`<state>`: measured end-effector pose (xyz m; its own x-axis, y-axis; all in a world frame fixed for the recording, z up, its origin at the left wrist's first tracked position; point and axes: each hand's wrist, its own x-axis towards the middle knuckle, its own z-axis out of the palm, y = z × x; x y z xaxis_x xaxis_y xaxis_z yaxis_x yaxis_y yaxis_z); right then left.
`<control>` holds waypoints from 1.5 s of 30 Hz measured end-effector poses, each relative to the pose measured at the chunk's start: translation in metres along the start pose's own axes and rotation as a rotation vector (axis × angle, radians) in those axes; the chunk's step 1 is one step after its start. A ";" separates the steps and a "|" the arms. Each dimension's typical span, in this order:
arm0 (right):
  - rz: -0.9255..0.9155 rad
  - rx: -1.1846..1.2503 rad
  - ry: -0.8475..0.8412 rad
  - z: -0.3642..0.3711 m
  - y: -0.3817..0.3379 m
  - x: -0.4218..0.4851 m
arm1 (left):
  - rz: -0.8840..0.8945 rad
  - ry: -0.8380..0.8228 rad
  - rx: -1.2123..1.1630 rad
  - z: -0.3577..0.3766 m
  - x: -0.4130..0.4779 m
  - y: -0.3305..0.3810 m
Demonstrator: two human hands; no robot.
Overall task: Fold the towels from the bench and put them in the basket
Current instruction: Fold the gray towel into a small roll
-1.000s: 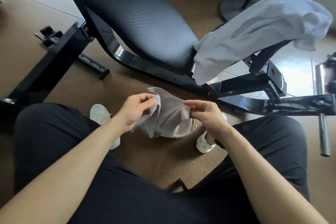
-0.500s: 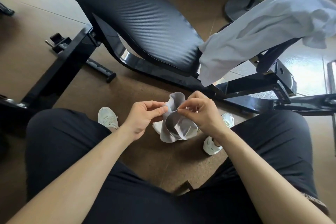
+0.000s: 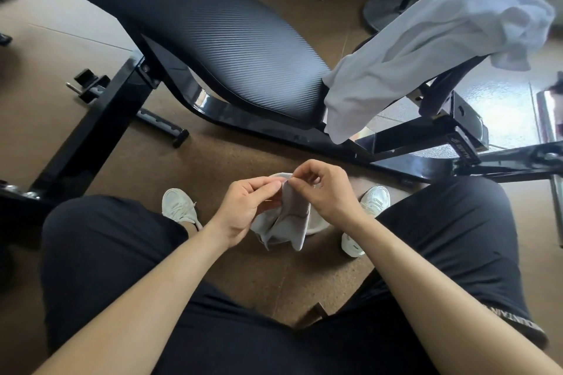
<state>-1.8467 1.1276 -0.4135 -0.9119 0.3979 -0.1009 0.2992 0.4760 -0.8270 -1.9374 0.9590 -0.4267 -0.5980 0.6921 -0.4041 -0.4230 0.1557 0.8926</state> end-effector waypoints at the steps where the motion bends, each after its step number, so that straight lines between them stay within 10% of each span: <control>1: 0.000 -0.003 0.010 0.002 -0.001 0.000 | 0.015 0.006 0.004 0.000 -0.001 0.001; 22: 0.098 -0.542 -0.340 -0.024 0.048 0.003 | 0.362 0.412 0.509 -0.058 -0.004 0.015; 45: 0.075 -0.625 0.049 -0.048 0.054 0.022 | 0.247 0.568 0.537 -0.104 0.009 -0.001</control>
<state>-1.8375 1.2002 -0.4337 -0.8726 0.4763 -0.1079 0.4827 0.8079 -0.3380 -2.0132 0.8923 -0.4518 -0.9458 0.3105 -0.0946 0.0631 0.4616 0.8849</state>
